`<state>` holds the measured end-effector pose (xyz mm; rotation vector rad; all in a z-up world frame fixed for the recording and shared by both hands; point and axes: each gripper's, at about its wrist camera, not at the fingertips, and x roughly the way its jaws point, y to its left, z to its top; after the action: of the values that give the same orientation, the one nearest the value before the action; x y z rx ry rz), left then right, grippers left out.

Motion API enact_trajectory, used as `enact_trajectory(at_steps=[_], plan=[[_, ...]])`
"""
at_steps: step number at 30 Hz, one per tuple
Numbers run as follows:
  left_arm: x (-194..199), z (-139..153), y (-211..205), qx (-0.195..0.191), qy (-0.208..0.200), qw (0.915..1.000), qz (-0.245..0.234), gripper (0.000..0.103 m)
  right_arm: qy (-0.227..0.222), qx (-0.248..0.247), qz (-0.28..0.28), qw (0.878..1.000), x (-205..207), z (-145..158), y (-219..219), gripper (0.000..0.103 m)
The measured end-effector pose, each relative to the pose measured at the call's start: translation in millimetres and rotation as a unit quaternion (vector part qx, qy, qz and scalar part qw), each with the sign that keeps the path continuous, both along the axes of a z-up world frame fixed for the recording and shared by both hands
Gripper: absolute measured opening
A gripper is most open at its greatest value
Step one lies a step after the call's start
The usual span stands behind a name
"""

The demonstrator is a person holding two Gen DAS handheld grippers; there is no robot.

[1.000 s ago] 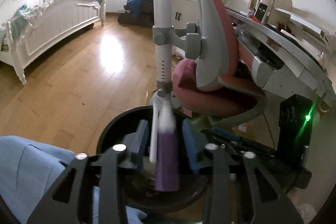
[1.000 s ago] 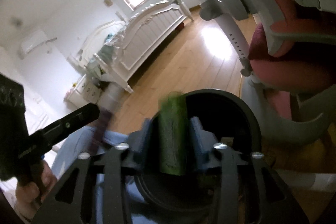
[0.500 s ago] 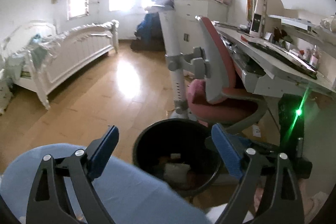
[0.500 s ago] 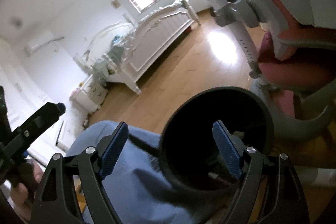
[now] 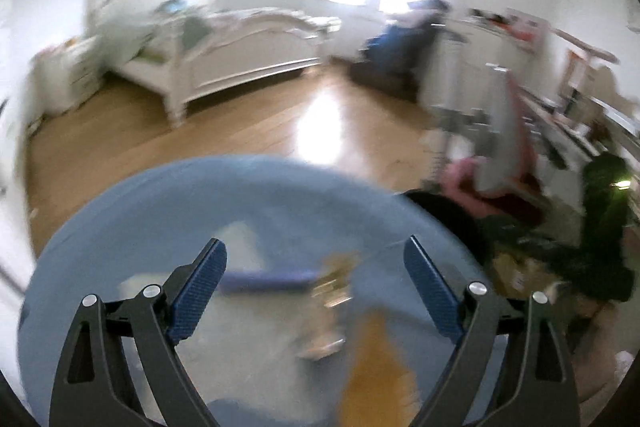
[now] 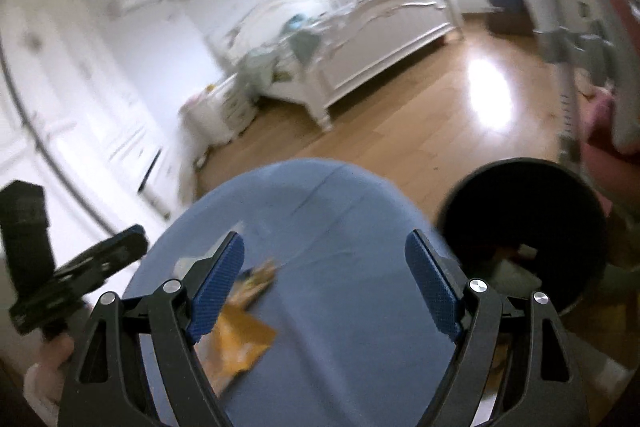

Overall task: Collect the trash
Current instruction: 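Grasp the eye-drop bottle with the left tool while the right tool grasps the blue stick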

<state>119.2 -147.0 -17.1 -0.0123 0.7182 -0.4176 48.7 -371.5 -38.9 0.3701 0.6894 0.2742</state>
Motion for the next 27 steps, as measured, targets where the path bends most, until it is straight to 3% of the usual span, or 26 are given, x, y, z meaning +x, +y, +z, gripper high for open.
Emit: enact_trajectory(at_steps=[5, 7, 10, 13, 17, 19, 22, 24, 27], plan=[[3.5, -34.3, 56.3, 0.012, 0.043, 0.9979, 0.048, 0.088, 0.002, -0.047, 0.072, 0.996, 14.3, 8.1, 63.7, 0.082], [6.3, -49.1, 68.9, 0.010, 0.067, 0.9964, 0.051, 0.079, 0.005, -0.075, 0.106, 0.992, 21.6, 9.7, 86.9, 0.082], [10.2, -66.3, 71.9, 0.025, 0.091, 0.9945, 0.045, 0.068, 0.003, -0.139, 0.158, 0.978, 33.9, 7.8, 120.5, 0.080], [14.2, -79.4, 73.1, 0.031, 0.109, 0.9926, 0.043, 0.062, 0.028, -0.192, 0.212, 0.958, 59.3, -2.1, 150.8, 0.070], [10.6, -82.0, 85.3, 0.025, 0.099, 0.9935, 0.052, 0.053, 0.065, -0.232, 0.253, 0.937, 90.1, -25.4, 173.8, 0.065], [11.4, -81.5, 87.4, 0.027, 0.095, 0.9936, 0.056, 0.041, 0.083, -0.245, 0.275, 0.926, 102.4, -39.8, 183.6, 0.059], [12.4, -80.8, 95.3, 0.007, 0.093, 0.9942, 0.053, 0.041, 0.106, -0.254, 0.297, 0.914, 117.3, -56.0, 194.1, 0.050], [12.7, -79.8, 100.3, 0.000, 0.092, 0.9945, 0.050, 0.040, 0.105, -0.246, 0.300, 0.916, 122.2, -53.8, 197.1, 0.044], [16.0, -79.8, 105.6, -0.026, 0.097, 0.9941, 0.042, 0.040, 0.110, -0.234, 0.291, 0.921, 125.6, -52.5, 195.0, 0.019]])
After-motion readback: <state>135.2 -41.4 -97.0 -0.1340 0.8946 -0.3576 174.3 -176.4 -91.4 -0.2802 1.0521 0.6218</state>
